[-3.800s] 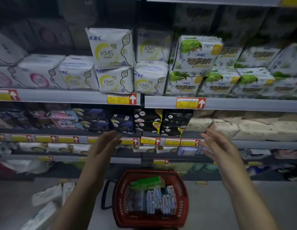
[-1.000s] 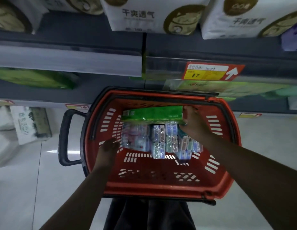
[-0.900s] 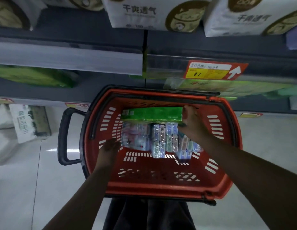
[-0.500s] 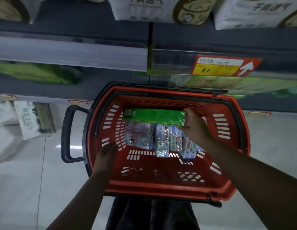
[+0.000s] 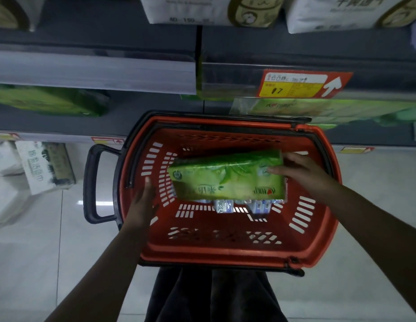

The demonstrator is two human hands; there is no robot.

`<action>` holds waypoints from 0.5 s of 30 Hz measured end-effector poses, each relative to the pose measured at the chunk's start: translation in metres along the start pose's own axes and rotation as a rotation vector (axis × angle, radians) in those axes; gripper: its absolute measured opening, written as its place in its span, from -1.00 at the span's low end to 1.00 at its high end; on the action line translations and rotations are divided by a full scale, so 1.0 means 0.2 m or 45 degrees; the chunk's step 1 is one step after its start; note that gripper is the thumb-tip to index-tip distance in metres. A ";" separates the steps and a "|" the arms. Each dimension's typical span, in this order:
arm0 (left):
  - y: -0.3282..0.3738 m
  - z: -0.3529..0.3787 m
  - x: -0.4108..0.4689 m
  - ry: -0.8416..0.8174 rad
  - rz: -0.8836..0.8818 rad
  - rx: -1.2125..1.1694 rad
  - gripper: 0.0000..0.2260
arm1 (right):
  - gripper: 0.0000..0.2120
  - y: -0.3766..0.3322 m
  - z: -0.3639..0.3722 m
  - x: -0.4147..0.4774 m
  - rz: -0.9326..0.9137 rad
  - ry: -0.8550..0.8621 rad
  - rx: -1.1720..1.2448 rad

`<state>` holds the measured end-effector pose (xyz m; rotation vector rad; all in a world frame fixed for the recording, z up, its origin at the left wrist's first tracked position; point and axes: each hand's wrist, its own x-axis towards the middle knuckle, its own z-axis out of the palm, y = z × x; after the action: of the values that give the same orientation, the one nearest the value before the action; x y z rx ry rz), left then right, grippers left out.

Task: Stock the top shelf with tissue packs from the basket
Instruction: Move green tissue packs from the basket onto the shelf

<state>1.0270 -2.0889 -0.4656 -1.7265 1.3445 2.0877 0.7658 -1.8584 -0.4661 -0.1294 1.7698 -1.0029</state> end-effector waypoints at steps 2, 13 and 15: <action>0.03 0.00 0.00 -0.026 0.010 0.005 -0.34 | -0.21 0.03 -0.02 -0.04 0.092 -0.077 0.090; 0.02 -0.06 -0.08 -0.399 -0.271 -0.182 -0.14 | 0.07 0.28 0.13 -0.22 0.478 -0.054 0.758; 0.01 -0.07 -0.11 -0.471 -0.241 -0.213 -0.19 | 0.06 0.32 0.16 -0.25 0.526 0.004 0.842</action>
<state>1.0448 -2.0901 -0.4451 -1.3622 0.8916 2.3133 0.8363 -1.8090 -0.4771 0.6261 1.3073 -1.2143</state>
